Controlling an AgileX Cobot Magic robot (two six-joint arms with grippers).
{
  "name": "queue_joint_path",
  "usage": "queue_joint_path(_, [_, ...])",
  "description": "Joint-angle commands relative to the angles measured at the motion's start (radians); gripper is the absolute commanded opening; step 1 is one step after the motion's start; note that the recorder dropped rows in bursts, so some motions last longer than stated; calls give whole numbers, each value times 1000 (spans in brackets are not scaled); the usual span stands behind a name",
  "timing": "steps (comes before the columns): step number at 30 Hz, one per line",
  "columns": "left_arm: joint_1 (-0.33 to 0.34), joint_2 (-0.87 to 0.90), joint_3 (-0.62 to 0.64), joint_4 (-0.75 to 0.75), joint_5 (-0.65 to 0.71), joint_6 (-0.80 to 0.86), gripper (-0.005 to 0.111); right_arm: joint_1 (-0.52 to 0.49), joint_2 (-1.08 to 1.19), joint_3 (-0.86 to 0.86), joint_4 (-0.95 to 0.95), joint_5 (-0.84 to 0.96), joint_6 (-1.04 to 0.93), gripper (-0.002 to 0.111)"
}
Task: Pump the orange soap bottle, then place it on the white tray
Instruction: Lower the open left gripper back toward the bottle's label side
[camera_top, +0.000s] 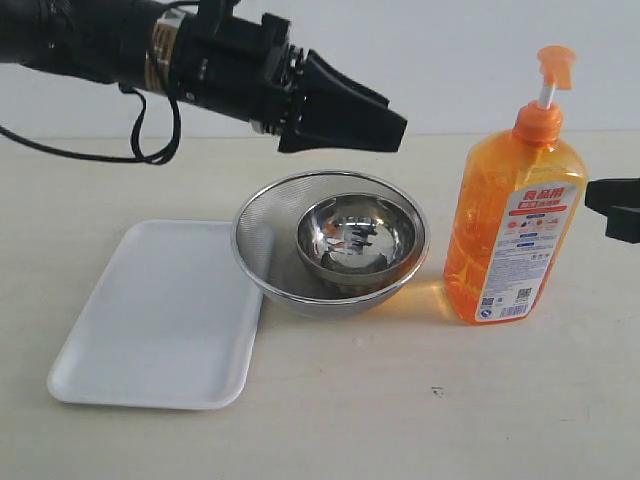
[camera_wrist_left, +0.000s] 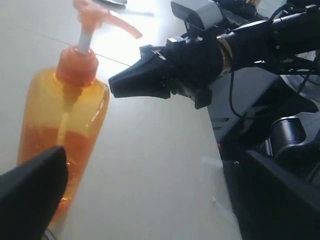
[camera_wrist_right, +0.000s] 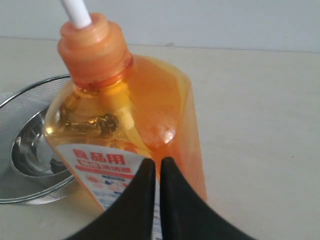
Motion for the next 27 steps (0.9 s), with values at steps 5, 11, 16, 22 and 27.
queue_joint_path(5, [-50,3,195,-193,2,211,86,-3,4,1,-14,-42,-19,0])
queue_joint_path(11, [-182,3,194,-217,160,252,72,-3,4,1,-29,-61,2,0])
queue_joint_path(16, [-244,3,194,-232,273,306,42,-3,4,1,-29,-55,9,0])
queue_joint_path(22, [-260,13,194,-358,347,446,5,-3,4,1,-34,-57,26,0])
queue_joint_path(27, [-260,95,194,-505,337,538,5,-3,4,1,-38,-79,31,0])
